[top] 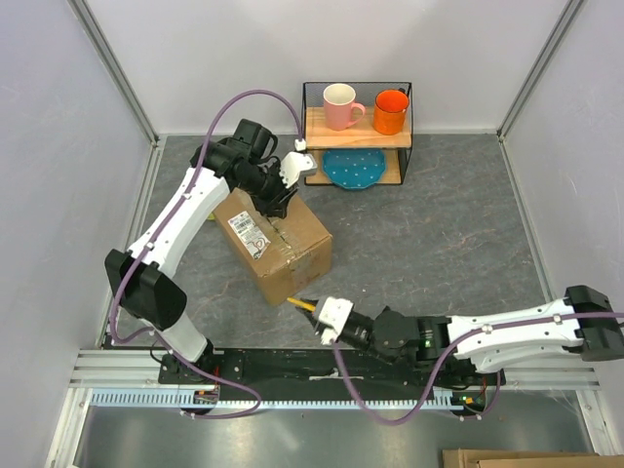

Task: Unpack the express box
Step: Cut the express box at the center of the board.

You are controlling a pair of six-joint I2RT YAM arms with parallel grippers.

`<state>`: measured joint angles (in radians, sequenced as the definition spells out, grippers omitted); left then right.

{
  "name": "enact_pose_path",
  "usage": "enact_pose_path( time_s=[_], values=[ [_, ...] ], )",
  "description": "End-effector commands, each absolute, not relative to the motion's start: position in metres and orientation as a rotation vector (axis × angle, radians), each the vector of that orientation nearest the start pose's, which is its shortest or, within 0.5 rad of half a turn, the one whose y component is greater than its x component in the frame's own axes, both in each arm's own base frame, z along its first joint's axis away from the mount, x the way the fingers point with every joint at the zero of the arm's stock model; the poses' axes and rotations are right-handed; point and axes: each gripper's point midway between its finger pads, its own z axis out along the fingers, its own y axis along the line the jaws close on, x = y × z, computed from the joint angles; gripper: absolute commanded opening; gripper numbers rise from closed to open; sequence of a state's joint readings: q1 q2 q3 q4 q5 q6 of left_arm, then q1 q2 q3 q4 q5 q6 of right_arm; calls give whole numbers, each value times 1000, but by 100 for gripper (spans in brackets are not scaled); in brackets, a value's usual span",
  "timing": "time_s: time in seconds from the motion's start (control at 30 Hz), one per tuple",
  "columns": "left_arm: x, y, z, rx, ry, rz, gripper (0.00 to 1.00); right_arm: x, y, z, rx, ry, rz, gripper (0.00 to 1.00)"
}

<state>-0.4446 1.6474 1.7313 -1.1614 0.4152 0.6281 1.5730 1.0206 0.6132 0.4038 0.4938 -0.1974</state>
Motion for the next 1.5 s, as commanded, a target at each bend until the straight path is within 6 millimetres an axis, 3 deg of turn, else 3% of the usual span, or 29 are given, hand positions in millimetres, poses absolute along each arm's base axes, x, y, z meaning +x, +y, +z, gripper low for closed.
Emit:
enact_pose_path(
  time_s=[0.0,0.27,0.5,0.6,0.93,1.17,1.37,1.47],
  values=[
    [320,-205,211,1413,2150,-472,31,103,360,286,-1027,1126,443,0],
    [307,-207,185,1533,2150,-542,31,119,368,285,-1068,1043,254,0],
    [284,-208,180,1711,2137,-620,30,128,368,284,-1089,1041,290,0],
    [284,-210,177,1759,2120,-603,30,133,367,280,-1098,1046,291,0],
    [291,-229,198,1761,2035,-585,31,141,368,268,-1103,1070,315,0],
    [289,-226,190,1773,2050,-575,31,139,368,257,-1122,1090,338,0],
    [288,-227,196,1765,2032,-576,31,144,351,253,-1068,1154,336,0],
    [285,-228,206,1754,2014,-582,31,154,337,259,-923,1223,388,0]
  ],
)
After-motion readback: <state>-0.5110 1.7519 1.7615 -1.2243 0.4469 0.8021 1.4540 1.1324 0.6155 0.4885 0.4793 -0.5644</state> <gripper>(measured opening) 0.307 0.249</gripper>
